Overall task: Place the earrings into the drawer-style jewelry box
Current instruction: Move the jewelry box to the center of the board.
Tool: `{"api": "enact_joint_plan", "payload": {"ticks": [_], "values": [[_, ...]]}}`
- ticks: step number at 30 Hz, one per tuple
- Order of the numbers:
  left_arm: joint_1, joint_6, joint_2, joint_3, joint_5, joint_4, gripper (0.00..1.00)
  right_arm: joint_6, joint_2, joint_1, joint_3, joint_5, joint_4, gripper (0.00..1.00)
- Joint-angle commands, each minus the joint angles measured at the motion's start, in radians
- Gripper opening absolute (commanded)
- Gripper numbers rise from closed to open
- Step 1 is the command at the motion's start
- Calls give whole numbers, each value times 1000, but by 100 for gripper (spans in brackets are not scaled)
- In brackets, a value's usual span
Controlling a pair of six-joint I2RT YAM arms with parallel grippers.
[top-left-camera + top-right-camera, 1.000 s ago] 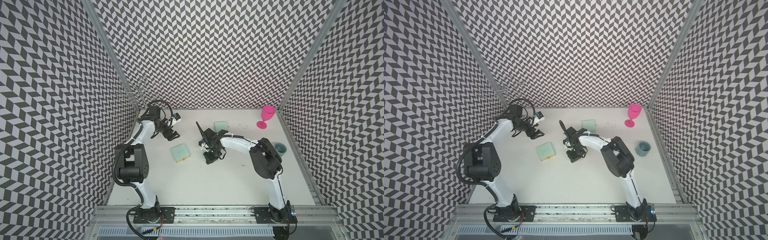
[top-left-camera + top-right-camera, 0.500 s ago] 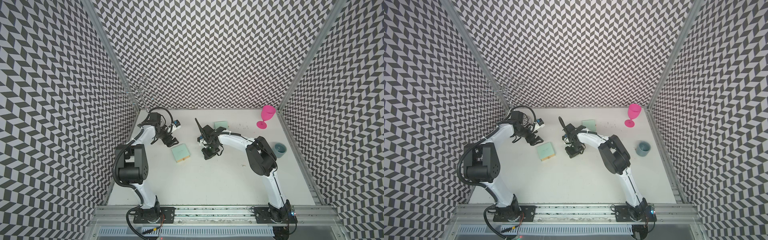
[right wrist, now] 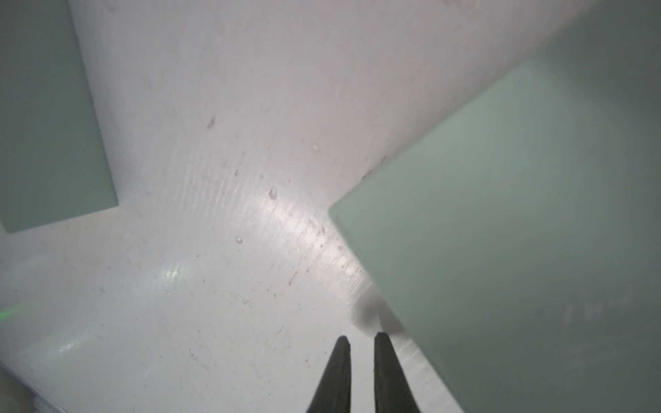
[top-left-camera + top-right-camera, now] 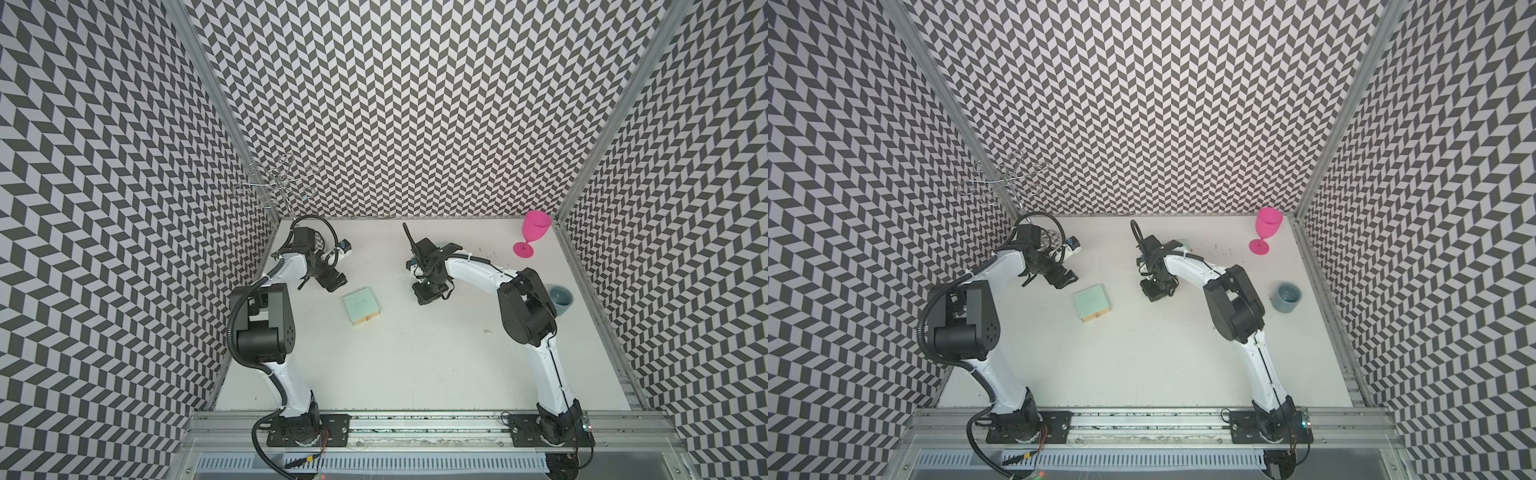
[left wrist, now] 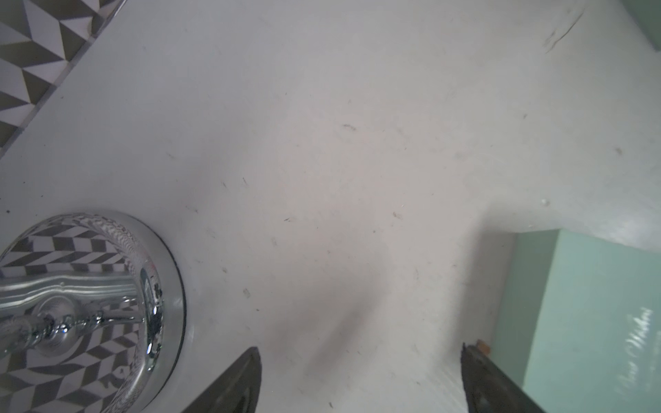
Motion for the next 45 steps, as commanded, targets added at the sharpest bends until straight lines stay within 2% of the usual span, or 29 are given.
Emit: {"api": "enact_joint_plan", "payload": {"ticks": [1, 8, 16, 24, 37, 45], "values": [[9, 48, 17, -44, -69, 26, 88, 3, -103, 12, -30, -20, 9, 15], [6, 101, 60, -52, -68, -5, 88, 33, -159, 36, -69, -55, 14, 15], [-8, 179, 70, -32, -6, -86, 87, 68, -182, 60, -127, -91, 58, 15], [-40, 178, 62, -30, 45, -126, 87, 101, -201, 53, -161, -104, 95, 16], [-100, 156, 31, -70, 93, -141, 87, 182, -215, 15, -223, -277, 206, 18], [-142, 133, 35, -49, 116, -146, 87, 253, -222, -18, -318, -427, 339, 20]]}}
